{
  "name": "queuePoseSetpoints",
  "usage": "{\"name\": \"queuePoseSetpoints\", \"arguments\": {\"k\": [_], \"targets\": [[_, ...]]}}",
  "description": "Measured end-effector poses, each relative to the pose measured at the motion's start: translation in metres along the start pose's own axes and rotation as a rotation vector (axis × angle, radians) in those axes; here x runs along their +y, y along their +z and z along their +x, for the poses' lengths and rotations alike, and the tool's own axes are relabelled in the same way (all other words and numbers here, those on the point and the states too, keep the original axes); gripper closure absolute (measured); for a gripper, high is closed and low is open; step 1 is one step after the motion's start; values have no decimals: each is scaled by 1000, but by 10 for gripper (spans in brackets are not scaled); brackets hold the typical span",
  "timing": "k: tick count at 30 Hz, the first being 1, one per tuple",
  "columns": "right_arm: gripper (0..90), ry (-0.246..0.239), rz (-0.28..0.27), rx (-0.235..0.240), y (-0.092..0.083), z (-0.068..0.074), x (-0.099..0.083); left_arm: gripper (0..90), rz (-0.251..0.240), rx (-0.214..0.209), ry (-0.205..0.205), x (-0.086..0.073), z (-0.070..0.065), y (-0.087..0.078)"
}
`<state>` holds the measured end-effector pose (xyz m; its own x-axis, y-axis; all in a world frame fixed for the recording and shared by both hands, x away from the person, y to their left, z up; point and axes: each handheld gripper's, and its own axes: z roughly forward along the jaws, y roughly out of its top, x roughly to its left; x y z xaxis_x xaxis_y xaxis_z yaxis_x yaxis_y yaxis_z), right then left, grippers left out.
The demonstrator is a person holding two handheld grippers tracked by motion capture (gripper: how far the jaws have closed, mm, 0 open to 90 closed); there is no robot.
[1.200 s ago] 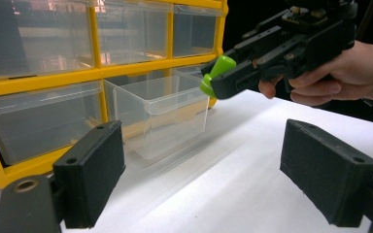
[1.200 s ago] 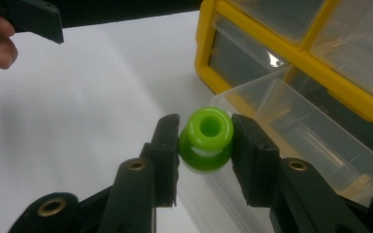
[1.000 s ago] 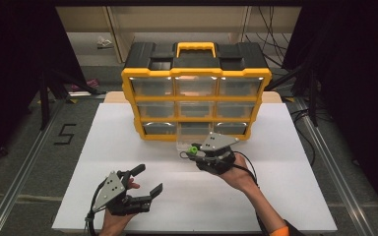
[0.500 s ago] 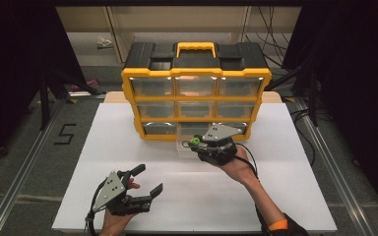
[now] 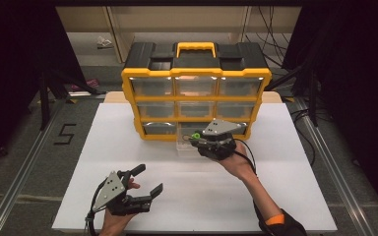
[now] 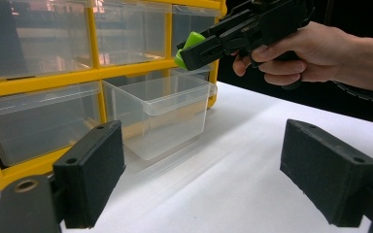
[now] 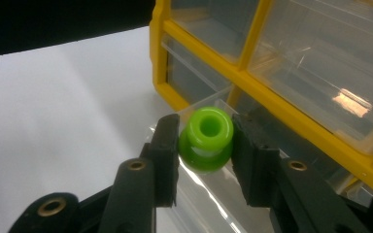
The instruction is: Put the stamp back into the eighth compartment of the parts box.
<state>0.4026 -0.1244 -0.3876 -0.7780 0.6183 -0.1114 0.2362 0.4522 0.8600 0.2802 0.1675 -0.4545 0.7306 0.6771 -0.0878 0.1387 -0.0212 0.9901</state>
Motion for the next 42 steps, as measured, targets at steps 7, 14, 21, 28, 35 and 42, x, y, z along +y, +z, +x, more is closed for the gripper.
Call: {"name": "queuePoseSetpoints", "arguments": {"k": [7,14,21,28,35,42], "targets": [[647,20,4,-9,3,-6,-2,156,0,0,2,0,0,0],[647,32,7,-16,6,-10,-2,155,-1,0,0,0,0,0],[647,38,13,-18,10,-10,-2,155,-1,0,0,0,0,0],[647,48,26,-19,13,-12,-2,156,-3,2,-1,0,0,0],[647,59,40,-20,17,-13,-1,155,-3,0,-2,0,0,0],[643,67,59,-14,21,-13,-4,155,2,0,0,0,-1,1]]}}
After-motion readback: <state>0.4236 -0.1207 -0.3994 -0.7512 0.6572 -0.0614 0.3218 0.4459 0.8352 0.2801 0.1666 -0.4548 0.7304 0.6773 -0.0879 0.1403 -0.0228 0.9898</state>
